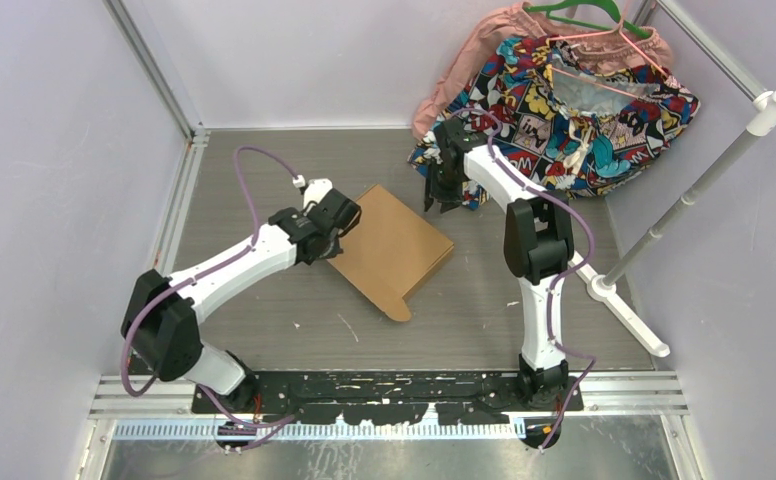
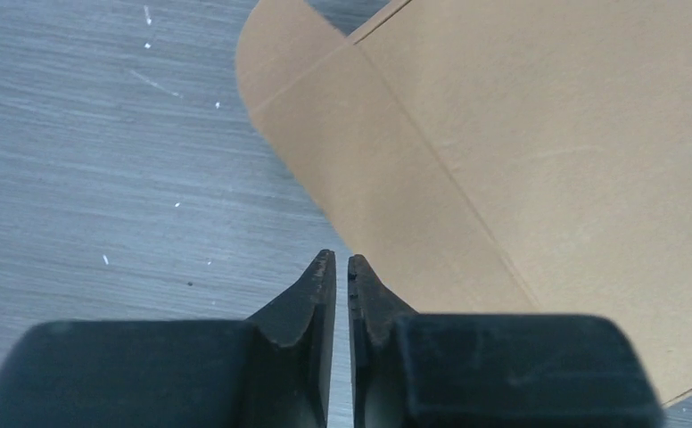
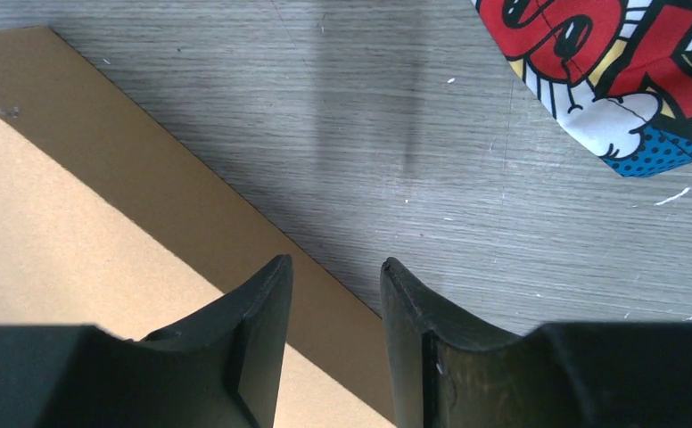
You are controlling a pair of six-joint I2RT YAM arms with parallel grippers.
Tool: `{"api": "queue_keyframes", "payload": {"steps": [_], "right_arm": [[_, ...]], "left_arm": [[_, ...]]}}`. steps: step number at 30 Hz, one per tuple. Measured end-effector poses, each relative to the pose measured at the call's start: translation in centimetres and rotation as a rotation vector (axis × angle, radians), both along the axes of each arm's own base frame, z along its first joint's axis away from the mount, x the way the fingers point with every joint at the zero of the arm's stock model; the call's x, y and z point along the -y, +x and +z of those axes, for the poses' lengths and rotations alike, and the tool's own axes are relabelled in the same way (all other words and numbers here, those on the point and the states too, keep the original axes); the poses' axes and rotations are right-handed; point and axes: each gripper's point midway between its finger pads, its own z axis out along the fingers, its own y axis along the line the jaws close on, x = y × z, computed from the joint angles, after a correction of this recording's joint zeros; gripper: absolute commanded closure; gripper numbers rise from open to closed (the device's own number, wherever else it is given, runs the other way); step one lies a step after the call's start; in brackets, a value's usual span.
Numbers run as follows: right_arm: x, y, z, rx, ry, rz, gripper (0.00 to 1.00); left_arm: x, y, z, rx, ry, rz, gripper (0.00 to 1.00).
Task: Fold the paper box
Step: Close the paper box at the center of the board.
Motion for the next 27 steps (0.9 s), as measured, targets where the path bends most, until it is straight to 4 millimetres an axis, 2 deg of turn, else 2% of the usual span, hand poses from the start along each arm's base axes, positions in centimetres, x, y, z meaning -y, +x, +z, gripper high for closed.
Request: {"api": "queue_keyframes", "payload": {"steps": [1, 4, 9, 16, 27], "right_arm": [[0.0, -0.1, -0.1, -0.001, -0.001, 0.001, 0.53], [0.0, -0.5, -0.8, -0.015, -0.007, 0.008, 0.54], [-0.1, -1.3, -1.7, -0.038, -0.013, 0.02, 0.54], [-0.7, -1.7, -2.1, -0.043, -0.009, 0.041, 0.54], [-1.4, -2.8, -3.2, -0.063, -0.012, 0.068, 0.54]], "left_arm": [[0.3, 0.3, 0.1, 0.003, -0.005, 0.0, 0.95], [1.2, 1.1, -0.1, -0.002, -0.015, -0.005, 0.97], [1.8, 1.0, -2.0, -0.054, -0.008, -0.01, 0.98], [1.6, 0.1, -4.0, -0.094, -0.008, -0.003, 1.0], [1.8, 0.6, -7.1, -0.14, 0.034, 0.001, 1.0]]}}
